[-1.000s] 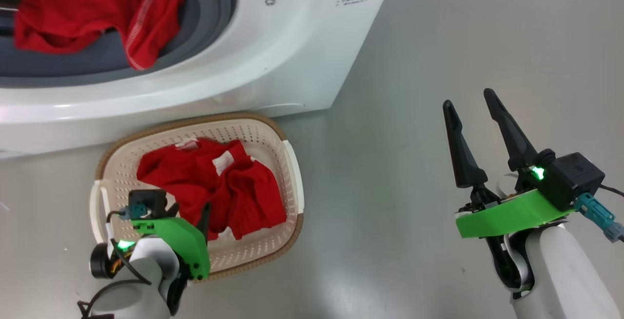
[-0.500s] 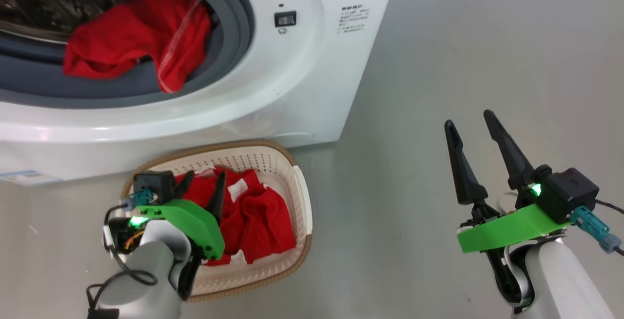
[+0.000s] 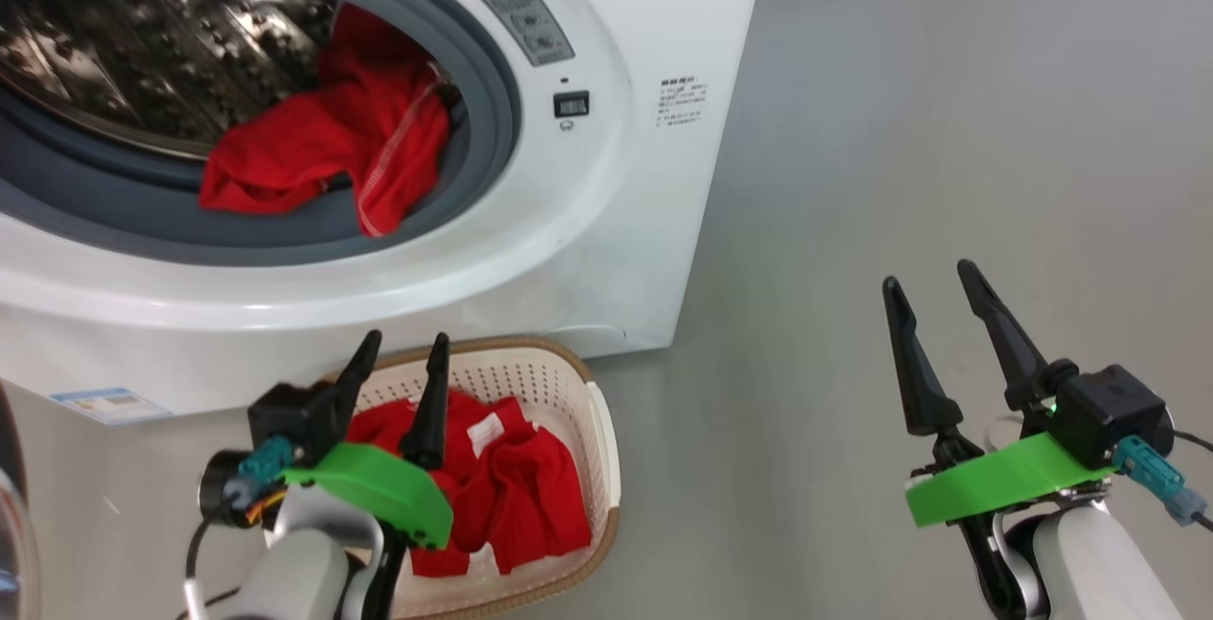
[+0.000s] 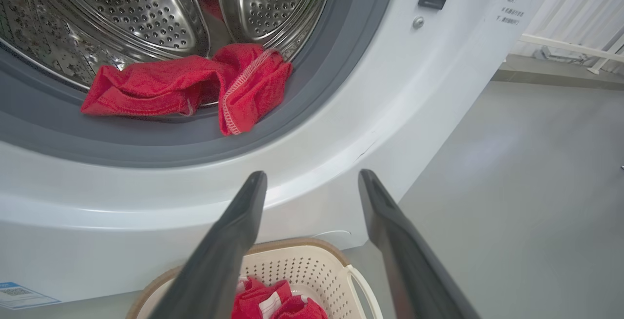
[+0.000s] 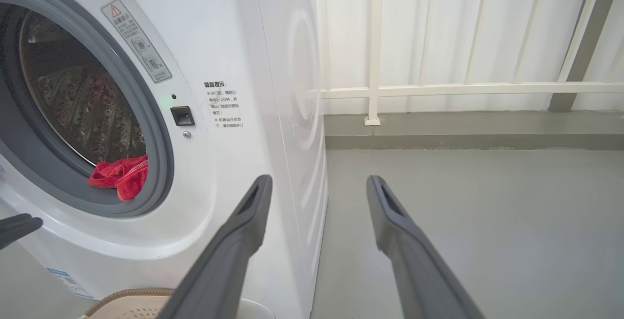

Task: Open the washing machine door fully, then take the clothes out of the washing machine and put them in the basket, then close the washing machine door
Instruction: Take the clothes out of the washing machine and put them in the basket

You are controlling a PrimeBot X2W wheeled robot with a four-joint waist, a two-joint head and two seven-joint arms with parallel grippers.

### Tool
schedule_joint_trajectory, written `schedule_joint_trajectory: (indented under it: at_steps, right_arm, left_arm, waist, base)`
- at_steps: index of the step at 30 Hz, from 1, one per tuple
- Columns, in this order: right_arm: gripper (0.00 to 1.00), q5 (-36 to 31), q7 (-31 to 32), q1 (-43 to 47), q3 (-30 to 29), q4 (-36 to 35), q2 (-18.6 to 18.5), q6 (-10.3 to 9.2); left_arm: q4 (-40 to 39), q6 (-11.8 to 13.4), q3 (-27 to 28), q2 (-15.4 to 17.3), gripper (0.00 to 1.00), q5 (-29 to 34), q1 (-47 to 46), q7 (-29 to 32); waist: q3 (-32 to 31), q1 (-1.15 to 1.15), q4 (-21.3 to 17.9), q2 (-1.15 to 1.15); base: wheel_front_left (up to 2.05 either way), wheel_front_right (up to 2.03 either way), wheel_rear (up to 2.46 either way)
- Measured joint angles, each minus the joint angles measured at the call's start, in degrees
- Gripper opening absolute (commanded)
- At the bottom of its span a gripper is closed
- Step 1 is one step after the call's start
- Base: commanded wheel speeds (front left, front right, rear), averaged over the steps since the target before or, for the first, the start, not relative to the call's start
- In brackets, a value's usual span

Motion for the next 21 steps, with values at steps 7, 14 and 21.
schedule_joint_trajectory:
  at_steps: [7, 14, 21]
  right_arm:
    - [1.0, -1.5, 0.0, 1.5, -0.8, 0.0, 0.0, 0.0]
    - [1.0, -2.7, 0.0, 3.6, -1.5, -0.4, 0.1, 0.0]
    - [1.0, -4.9, 0.0, 5.5, -3.6, -1.1, 0.1, 0.0]
  left_arm:
    - [-9.7, 2.1, 2.6, 0.5, 1.0, 2.0, 6.5, 0.0]
    - [-17.8, 5.1, 4.2, 1.5, 1.0, 3.1, 11.0, 0.0]
    - [-24.0, 7.7, 6.3, 3.0, 1.0, 3.6, 16.0, -0.2]
  waist:
    - [-3.4, 0.0, 0.5, 0.0]
    - [-6.0, 0.0, 0.9, 0.0]
    - [-8.1, 0.0, 0.9, 0.0]
  base:
    - [0.0, 0.0, 0.0]
    - [0.0, 0.0, 0.0]
    - [0.0, 0.0, 0.0]
